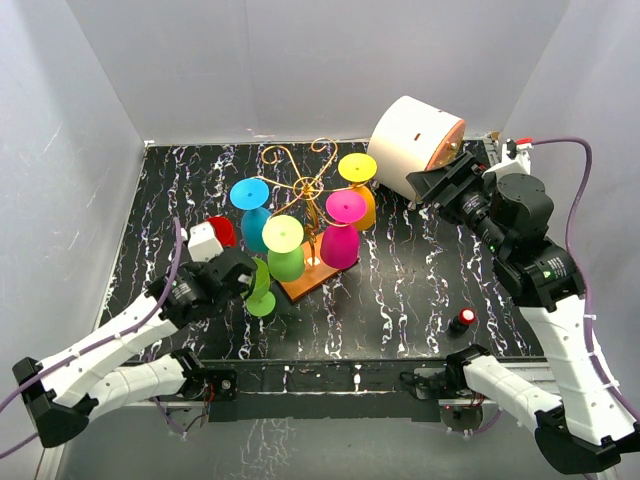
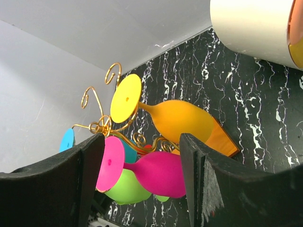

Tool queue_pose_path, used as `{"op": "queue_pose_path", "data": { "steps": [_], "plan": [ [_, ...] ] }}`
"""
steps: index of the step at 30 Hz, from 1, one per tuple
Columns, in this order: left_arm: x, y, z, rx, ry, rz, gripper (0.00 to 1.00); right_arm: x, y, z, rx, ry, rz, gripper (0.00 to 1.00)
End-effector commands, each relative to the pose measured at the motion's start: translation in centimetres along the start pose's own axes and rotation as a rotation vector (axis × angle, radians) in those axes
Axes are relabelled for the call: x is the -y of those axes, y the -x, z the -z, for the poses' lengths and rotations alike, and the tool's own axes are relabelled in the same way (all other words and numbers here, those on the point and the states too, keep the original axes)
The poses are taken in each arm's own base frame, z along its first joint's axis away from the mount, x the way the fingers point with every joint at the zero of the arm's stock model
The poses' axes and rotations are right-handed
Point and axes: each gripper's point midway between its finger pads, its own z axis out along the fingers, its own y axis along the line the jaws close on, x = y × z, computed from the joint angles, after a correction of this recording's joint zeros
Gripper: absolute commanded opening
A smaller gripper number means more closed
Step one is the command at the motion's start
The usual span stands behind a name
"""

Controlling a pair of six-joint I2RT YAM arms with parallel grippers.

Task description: Place the wine glass upside down on the wine glass rack

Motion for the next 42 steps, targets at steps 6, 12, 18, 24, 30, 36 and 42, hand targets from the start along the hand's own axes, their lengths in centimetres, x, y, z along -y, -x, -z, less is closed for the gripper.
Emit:
{"op": "queue_pose_path", "data": {
  "steps": [6,12,18,24,30,36,42],
  "plan": [
    [0.8,0.5,-1.1,-0.058,-0.035,0.011,0.27,-0.1,1.1,1.3,0.051,0.000,-0.013,0.62],
    [0.8,-0.2,-1.5,-0.080,-0.033,-0.016,0.17,0.3,0.9,1.4,0.049,-0.014,-0.014,0.62],
    [0.2,-1.3,-1.9,-0.103,-0.010,-0.048,0.14,0.2,1.1,1.9,0.056,-0.011,0.002,0.62],
    [-0.5,-1.3,-2.0,-0.098,0.014,-0.069,0.00,-0.2,1.5,2.1,0.060,0.001,0.010,0.62],
    [-2.5,0.7,-0.3,-0.060,0.070,-0.129,0.00,-0.5,2.3,2.0,0.070,-0.025,0.010,0.61],
    [-4.2,2.6,2.4,-0.023,0.057,-0.090,0.00,-2.6,3.3,1.1,0.063,0.023,0.023,0.60],
    [-6.8,7.3,6.2,0.085,0.130,-0.065,0.00,-5.0,3.6,0.2,0.039,0.112,0.004,0.58]
  ]
}}
